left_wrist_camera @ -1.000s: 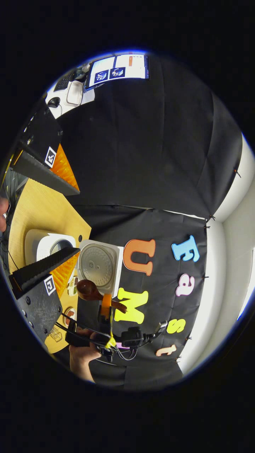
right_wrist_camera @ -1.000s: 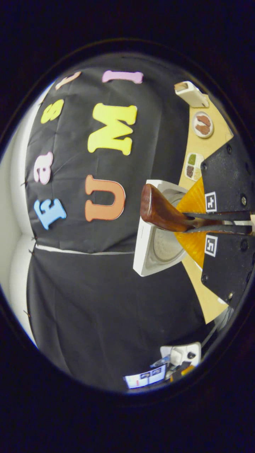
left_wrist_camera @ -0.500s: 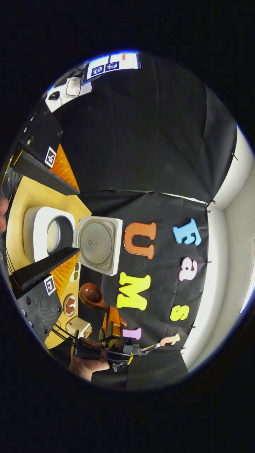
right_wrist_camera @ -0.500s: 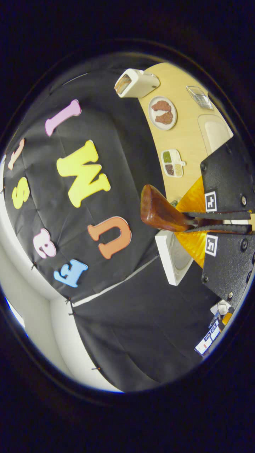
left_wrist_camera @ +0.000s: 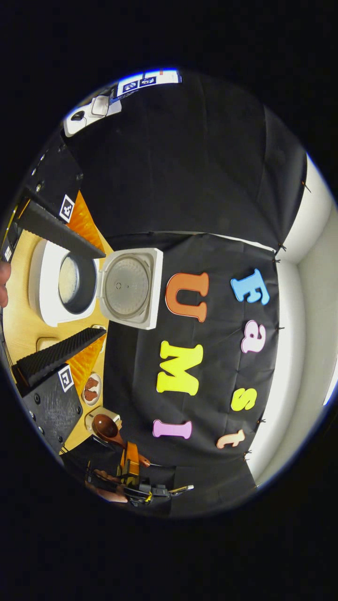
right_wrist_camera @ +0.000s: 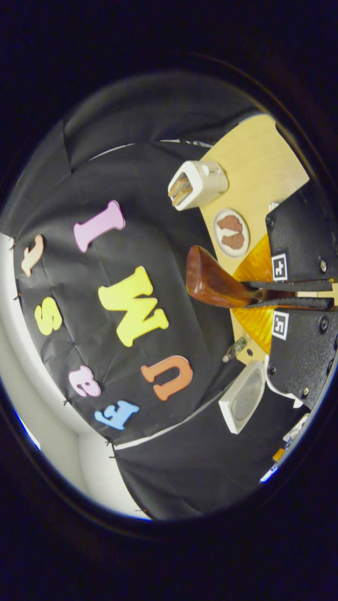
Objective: Close the left gripper, press the button to open the rice cooker; take a wooden spoon from the chopstick holder with the right hand, scoop a spoonful of rice and pour it into the rice cooker, then put the wooden spoon back into the chopstick holder.
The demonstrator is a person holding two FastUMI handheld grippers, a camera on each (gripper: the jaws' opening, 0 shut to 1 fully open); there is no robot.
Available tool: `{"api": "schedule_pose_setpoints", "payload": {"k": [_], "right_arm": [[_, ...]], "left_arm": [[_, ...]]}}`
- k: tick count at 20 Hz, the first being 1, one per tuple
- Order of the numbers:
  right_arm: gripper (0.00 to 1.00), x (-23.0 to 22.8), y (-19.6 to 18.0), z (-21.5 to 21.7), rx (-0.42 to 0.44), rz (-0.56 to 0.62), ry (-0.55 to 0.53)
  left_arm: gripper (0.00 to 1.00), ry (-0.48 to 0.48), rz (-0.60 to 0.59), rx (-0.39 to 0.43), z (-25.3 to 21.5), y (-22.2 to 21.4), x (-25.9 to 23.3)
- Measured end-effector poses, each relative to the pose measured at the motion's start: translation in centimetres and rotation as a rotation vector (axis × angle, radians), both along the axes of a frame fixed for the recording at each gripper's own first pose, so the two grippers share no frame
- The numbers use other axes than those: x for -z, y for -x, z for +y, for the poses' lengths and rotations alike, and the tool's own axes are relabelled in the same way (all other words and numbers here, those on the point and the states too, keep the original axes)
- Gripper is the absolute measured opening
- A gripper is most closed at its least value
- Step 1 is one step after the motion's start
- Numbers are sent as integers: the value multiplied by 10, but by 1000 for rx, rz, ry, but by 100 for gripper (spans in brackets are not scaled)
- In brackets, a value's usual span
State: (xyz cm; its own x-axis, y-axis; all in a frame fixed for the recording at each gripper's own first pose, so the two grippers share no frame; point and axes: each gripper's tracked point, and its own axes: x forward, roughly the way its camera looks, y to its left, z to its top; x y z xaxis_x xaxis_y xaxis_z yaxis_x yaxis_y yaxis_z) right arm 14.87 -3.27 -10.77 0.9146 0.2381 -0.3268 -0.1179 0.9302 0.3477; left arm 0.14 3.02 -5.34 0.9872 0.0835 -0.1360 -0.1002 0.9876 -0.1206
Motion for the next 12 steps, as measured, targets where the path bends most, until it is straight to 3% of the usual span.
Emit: {"api": "schedule_pose_setpoints", "payload": {"k": [4,12], "right_arm": [[10,41,-4,-53,45,47,62],[10,125,-27,-89,55,97,138]], "left_arm": [[94,-24,9,20,-26,-13,-4],[94,-86,31,-4,-39,-13,-11]]}}
